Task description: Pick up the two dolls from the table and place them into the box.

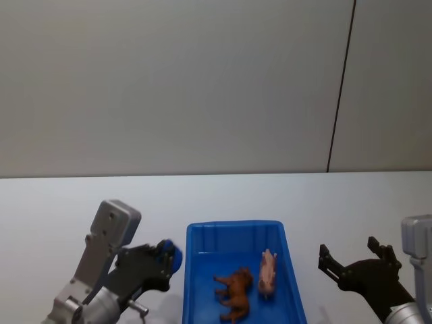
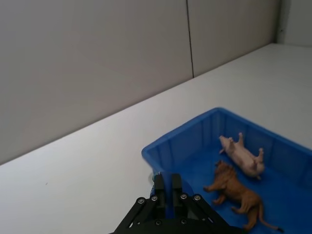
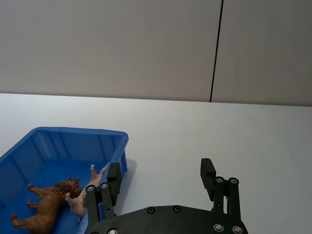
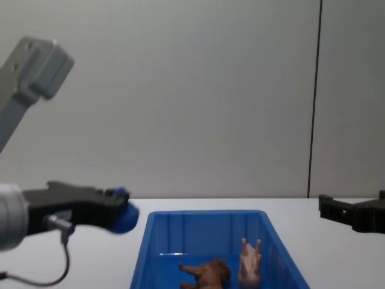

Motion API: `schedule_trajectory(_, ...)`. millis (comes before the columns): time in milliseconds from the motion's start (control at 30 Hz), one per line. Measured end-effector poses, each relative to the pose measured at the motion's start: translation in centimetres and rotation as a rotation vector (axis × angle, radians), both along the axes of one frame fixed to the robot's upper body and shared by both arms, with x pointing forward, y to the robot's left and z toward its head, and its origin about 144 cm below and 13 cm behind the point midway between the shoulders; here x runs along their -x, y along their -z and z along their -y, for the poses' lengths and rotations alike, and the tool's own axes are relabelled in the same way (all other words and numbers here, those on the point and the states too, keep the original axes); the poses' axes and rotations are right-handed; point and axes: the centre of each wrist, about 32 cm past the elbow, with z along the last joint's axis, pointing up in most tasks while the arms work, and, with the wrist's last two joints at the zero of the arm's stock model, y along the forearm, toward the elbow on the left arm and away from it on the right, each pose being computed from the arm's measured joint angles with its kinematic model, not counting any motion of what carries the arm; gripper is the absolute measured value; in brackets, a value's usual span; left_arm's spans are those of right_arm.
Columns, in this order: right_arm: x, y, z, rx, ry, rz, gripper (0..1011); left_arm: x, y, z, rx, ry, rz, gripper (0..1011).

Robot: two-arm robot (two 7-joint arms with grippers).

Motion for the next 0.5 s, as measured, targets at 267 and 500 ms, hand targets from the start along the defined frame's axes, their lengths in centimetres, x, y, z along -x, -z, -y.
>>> schedule_trajectory(267,0.0,0.0,0.0,0.0,0.0,0.0,1001,-0.8,-1.4,1.3,0.05,0.09,0.058,46)
schedule_trajectory(500,0.0,0.0,0.0,0.0,0.0,0.0,1001,-1.4,-2.1,2.8,0.097,0.171,0.085,44)
